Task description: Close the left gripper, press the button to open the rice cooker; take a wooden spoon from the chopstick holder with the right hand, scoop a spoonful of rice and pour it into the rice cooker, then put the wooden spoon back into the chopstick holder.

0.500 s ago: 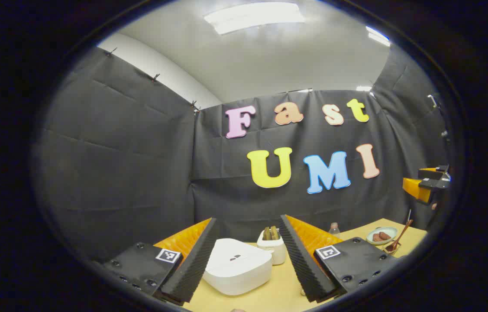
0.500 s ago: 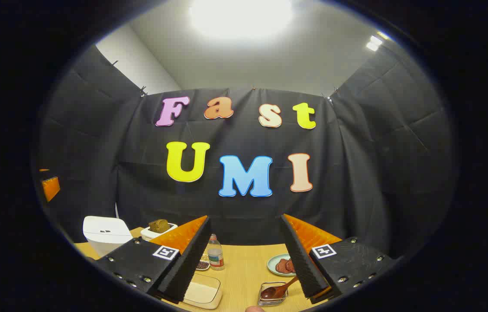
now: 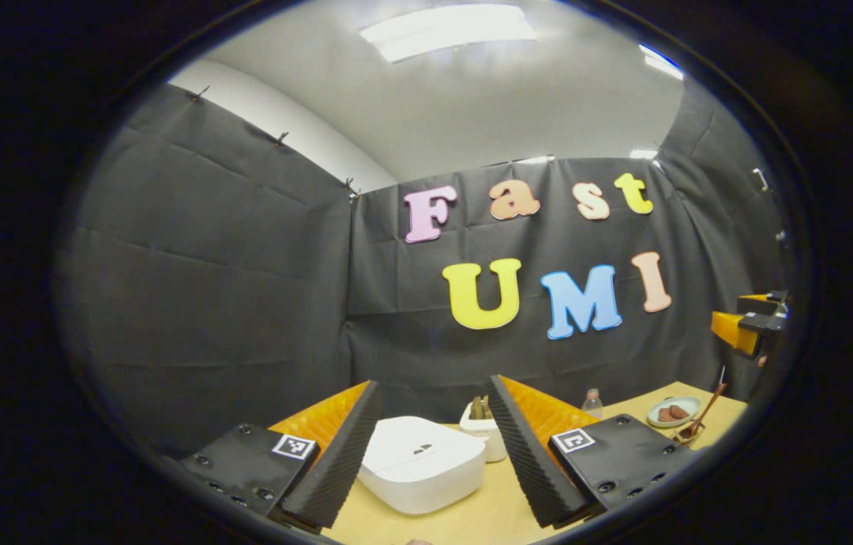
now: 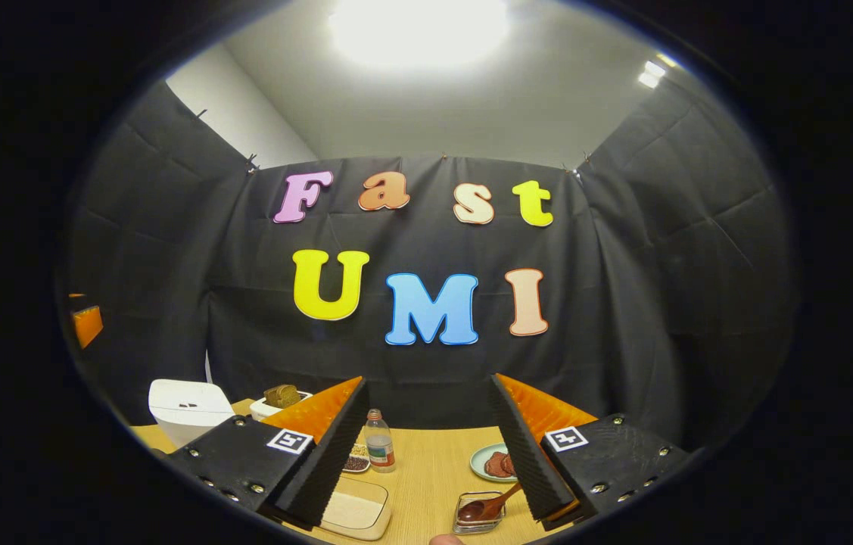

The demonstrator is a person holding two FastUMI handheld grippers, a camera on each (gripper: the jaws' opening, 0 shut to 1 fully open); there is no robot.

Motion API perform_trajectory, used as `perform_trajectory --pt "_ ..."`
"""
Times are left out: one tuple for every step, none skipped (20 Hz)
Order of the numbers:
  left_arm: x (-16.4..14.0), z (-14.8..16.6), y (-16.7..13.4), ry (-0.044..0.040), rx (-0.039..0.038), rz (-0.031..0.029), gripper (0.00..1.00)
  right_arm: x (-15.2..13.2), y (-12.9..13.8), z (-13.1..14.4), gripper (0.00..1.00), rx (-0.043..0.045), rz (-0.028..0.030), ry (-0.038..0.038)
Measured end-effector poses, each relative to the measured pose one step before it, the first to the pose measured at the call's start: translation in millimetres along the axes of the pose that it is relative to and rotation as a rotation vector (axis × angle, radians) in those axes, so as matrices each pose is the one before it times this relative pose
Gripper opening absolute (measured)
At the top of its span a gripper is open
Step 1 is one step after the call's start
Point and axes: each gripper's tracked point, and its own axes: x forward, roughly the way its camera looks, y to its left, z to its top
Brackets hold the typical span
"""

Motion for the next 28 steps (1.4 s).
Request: perform_trajectory --pt "-1.28 -0.84 -0.12 0.00040 -0.00176 -0.00051 0.98 -0.76 -0.41 -0.60 0.96 -0.00269 0.00090 0.00048" --pt "-1.01 0.97 -0.74 -0.00007 -0.00086 0.00163 0.98 -1.25 -0.75 -1.92 0.96 -0.00446 -0.00014 0.00361" --pt "-0.45 -0.20 -0.22 -0.00033 -0.00080 -0.00007 0.98 -1.10 -0.55 0.06 0.96 -0.00114 0.00091 0.00007" --pt "-0.13 0.86 -0.08 -0.00233 0.00081 0.00164 0.98 -1.15 -0.16 0.19 0.96 -0.00062 -0.00081 -0.00128" --pt "0.60 -0.15 0.49 -0.00112 0.00212 0.00183 0.98 0.18 -0.20 0.50 0.96 0.00007 -0.00084 0.00046" --pt "-0.14 0.25 -0.51 -0.00016 0.00353 0.00039 0.98 -0.89 -0.11 -1.08 0.96 -0.00042 0.00095 0.00092" --pt "-0.59 -1.34 -0.83 -0.00033 0.00300 0.00274 0.98 -0.54 -1.83 0.02 0.96 -0.00320 -0.00292 -0.00098" --pt "-1.04 0.32 0.10 -0.00030 -0.00184 0.00052 0.98 -0.08 -2.83 -0.68 0.96 -0.00132 -0.00194 -0.00256" --pt "-0.18 -2.20 -2.22 0.00355 -0.00339 -0.00307 0.98 -0.28 -0.92 -1.73 0.96 -0.00135 -0.00107 0.00348" --pt "1.16 -2.02 -1.69 0.00739 -0.00415 -0.00173 0.98 -0.60 -1.59 -3.22 0.96 -0.00271 -0.00495 0.00599" --pt "1.52 -3.85 -0.59 0.00813 -0.00602 0.00030 0.91 -1.08 -2.03 -0.97 0.96 -0.00329 -0.00595 0.00026" --pt "1.03 -2.37 -0.24 0.00684 -0.00798 0.00105 0.98 -1.23 -0.59 -0.21 0.96 -0.00107 -0.00366 -0.00244" --pt "-0.41 -3.40 -0.89 0.00581 -0.00822 -0.00417 0.98 -0.70 0.40 -0.91 0.96 0.00064 -0.00240 -0.00112" --pt "1.49 -1.31 -1.50 0.00510 -0.00393 -0.00387 0.97 -0.71 -0.94 -2.73 0.96 -0.00102 -0.00512 0.00077" --pt "2.21 -1.43 0.08 0.00324 0.00371 -0.00217 0.94 -0.67 -1.98 -1.32 0.96 -0.00137 -0.00639 0.00089" --pt "0.79 0.15 1.83 0.00071 0.01191 0.00383 0.92 -1.80 -0.61 -1.94 0.96 0.00102 -0.00472 0.00175" --pt "1.02 0.26 2.80 -0.00238 0.01522 0.00321 0.83 -1.14 -0.94 -1.04 0.96 0.00097 -0.00506 0.00287" --pt "1.52 2.48 1.06 -0.00536 0.00876 -0.00060 0.80 -2.44 -1.31 -0.54 0.96 0.00031 -0.00464 0.00406" --pt "-0.40 1.98 -0.29 -0.00373 -0.00045 -0.00907 0.70 -1.40 -0.78 -0.24 0.96 0.00205 -0.00305 0.00485" --pt "-0.76 1.55 -1.12 -0.00067 -0.00737 -0.00859 0.71 -1.74 -0.88 -1.36 0.96 0.00122 -0.00348 0.00326" --pt "1.70 -1.12 -2.63 -0.00138 -0.01172 -0.01889 0.54 -1.01 -0.76 0.54 0.96 0.00216 -0.00480 0.00077" --pt "-1.34 0.87 1.37 -0.00096 -0.01052 -0.00132 0.43 -1.30 -0.96 -0.13 0.96 0.00216 -0.00503 0.00086" --pt "3.06 -2.24 1.02 0.00647 -0.01147 -0.01886 0.40 -0.89 -0.26 0.06 0.96 0.00131 -0.00497 0.00062" --pt "1.20 -1.96 -0.67 0.00781 -0.00312 -0.00462 0.37 -1.22 -0.87 0.36 0.96 -0.00103 -0.00603 -0.00054" --pt "7.59 -1.38 19.38 -0.00734 0.00351 0.05210 0.25 -1.10 -0.51 1.17 0.96 -0.00505 -0.00581 -0.00289" --pt "-4.80 2.62 9.32 -0.00987 -0.00663 0.02087 0.14 -1.58 -0.08 0.10 0.96 -0.01035 -0.00424 -0.00336" --pt "1.28 1.31 -9.91 -0.00101 -0.01330 -0.02785 0.08 -1.06 -0.29 0.57 0.96 -0.01336 -0.00757 -0.00424" --pt "4.26 -5.68 -4.50 0.00621 -0.00054 -0.01972 0.08 -2.26 -0.94 -0.33 0.96 -0.01067 -0.00731 -0.00175"
